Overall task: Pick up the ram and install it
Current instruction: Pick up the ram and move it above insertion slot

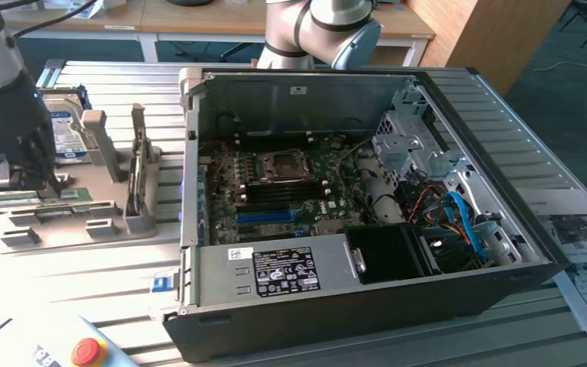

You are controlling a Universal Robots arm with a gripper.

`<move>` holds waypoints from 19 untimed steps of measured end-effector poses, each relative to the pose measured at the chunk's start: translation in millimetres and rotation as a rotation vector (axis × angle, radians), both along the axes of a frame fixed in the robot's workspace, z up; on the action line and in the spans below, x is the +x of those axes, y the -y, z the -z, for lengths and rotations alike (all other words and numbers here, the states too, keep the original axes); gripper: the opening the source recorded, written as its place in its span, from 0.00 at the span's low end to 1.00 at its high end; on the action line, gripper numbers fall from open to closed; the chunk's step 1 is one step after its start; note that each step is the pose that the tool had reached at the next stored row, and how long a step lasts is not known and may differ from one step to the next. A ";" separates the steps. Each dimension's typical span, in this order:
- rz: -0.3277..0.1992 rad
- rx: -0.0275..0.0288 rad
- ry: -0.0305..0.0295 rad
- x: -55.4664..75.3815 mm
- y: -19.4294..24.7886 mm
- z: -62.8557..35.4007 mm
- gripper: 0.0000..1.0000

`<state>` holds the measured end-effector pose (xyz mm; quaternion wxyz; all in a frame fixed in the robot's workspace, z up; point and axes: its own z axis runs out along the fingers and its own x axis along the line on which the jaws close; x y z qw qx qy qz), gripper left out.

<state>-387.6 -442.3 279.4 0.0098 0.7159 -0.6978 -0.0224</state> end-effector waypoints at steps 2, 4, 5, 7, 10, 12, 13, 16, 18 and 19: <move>0.000 0.0000 -0.0001 0.0 0.0 -4.9 0.12; 0.000 -0.0001 -0.0003 0.0 0.0 -9.7 0.12; 0.000 -0.0001 -0.0005 0.0 0.0 -12.0 0.12; 0.000 -0.0001 -0.0010 0.0 0.0 -17.0 0.12; 0.000 -0.0005 -0.0018 0.0 0.0 -24.0 0.12; 0.000 -0.0007 -0.0023 0.0 0.0 -28.7 0.12; 0.000 -0.0009 -0.0025 0.0 0.0 -31.2 0.12; 0.000 -0.0014 -0.0034 0.0 0.0 -38.0 0.12; 0.000 -0.0014 -0.0036 0.0 0.0 -42.2 0.12; 0.000 -0.0015 -0.0037 0.0 0.0 -44.6 0.12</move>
